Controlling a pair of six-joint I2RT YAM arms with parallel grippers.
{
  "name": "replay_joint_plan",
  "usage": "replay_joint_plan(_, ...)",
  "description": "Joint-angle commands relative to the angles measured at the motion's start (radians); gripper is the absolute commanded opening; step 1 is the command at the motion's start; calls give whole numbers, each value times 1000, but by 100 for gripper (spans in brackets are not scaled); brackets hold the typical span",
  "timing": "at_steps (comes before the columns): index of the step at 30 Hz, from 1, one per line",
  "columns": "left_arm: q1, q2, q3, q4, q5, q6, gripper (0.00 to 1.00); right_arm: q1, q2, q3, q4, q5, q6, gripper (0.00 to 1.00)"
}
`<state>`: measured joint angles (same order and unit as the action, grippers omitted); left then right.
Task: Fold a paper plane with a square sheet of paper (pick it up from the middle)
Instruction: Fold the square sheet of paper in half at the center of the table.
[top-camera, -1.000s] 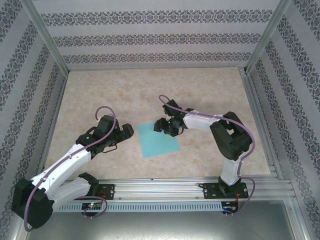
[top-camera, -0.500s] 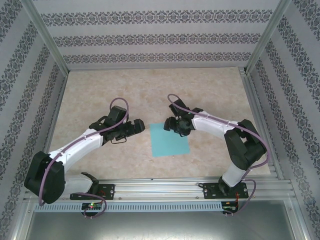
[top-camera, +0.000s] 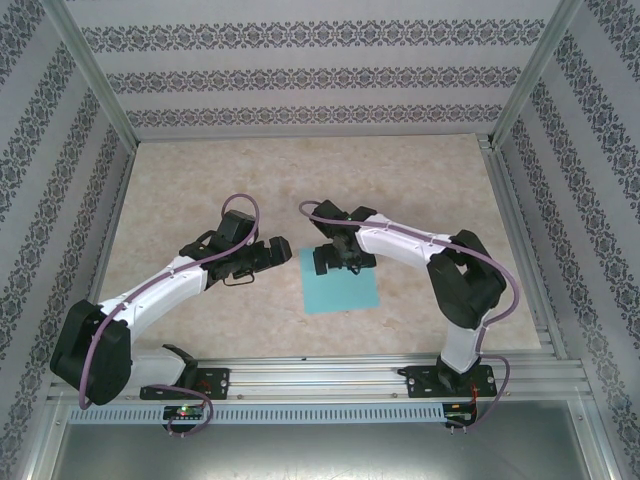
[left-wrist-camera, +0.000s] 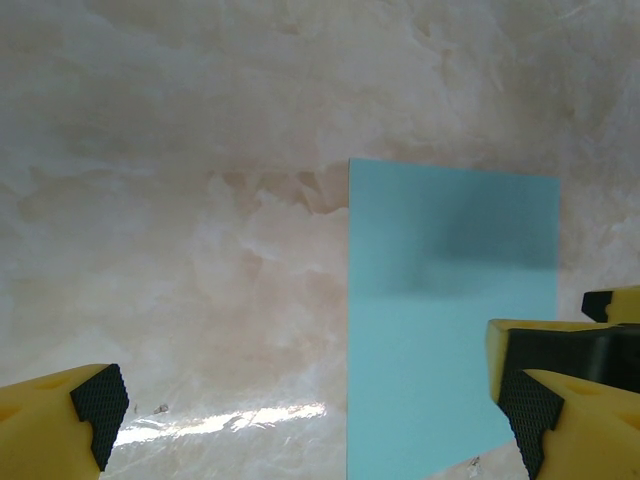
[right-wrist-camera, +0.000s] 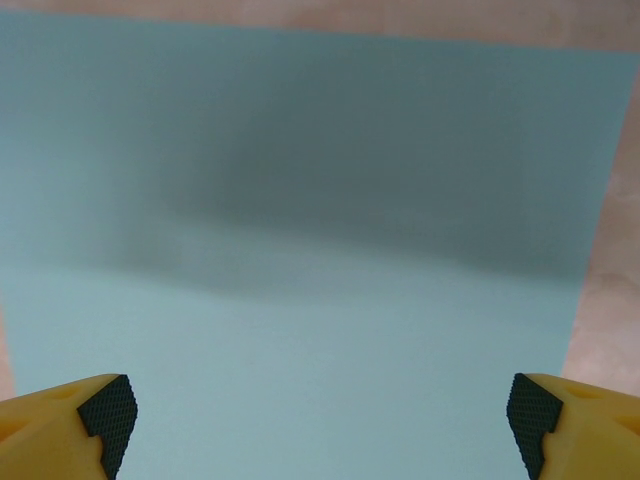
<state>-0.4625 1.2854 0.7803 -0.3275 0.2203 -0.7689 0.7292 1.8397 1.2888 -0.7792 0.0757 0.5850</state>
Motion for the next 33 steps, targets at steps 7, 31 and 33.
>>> replay_joint_plan(7, 2, -18, -7, 25, -18, 11, 100, -2, 82, 54, -30, -53, -33, 98)
replay_joint_plan(31, 2, -24, 2, -3, -23, 28, 100, 1, 161, -15, 27, -101, 39, 86)
replay_joint_plan(33, 2, -24, 3, -2, -22, 28, 100, -2, 143, 3, 25, -100, 38, 82)
